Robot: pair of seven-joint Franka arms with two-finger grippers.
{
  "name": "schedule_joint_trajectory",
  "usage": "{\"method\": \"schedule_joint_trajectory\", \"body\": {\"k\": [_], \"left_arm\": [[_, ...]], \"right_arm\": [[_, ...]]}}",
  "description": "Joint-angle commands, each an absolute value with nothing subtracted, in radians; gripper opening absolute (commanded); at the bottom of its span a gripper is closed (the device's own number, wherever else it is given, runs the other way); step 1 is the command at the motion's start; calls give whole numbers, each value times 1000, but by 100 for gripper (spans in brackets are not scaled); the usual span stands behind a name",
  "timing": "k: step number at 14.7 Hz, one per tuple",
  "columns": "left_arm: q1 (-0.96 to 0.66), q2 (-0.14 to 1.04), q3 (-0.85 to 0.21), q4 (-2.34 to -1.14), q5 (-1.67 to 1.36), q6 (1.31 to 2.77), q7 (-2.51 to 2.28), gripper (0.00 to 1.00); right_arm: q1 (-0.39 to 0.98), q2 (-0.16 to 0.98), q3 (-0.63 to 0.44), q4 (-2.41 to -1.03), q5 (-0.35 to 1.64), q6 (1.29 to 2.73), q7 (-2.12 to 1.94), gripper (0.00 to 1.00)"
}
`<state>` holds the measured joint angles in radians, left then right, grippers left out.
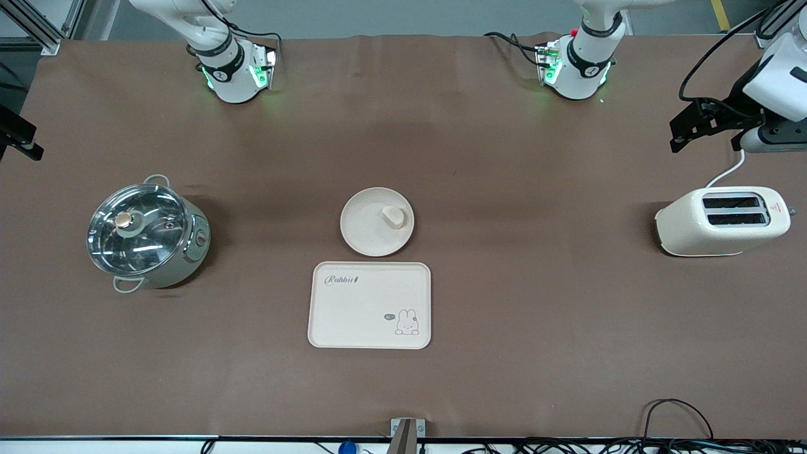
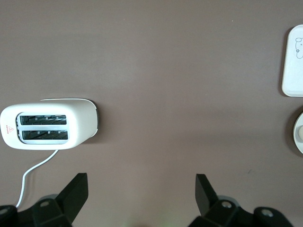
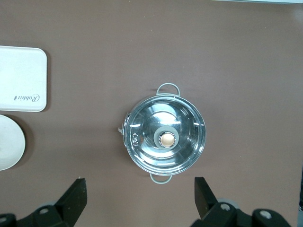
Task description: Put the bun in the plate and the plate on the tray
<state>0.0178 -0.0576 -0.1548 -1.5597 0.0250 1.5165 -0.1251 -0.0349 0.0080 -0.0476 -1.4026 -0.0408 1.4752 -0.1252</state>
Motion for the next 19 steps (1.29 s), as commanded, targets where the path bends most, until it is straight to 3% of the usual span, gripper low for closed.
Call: {"method": "schedule_joint_trajectory", "body": {"k": [1, 13, 19], "left_arm": [[18, -49, -155, -1539, 23, 1506, -112, 100], [21, -49, -155, -1539, 23, 1509, -109, 100], [23, -14, -150, -1537, 73, 1513, -110, 100]], "right_arm": [[-32, 2, -51, -1414, -29, 1476, -127, 100], [8, 61, -51, -1427, -51, 1505, -129, 100], [-35, 61, -54, -1427, -54, 1493, -129, 100]]}}
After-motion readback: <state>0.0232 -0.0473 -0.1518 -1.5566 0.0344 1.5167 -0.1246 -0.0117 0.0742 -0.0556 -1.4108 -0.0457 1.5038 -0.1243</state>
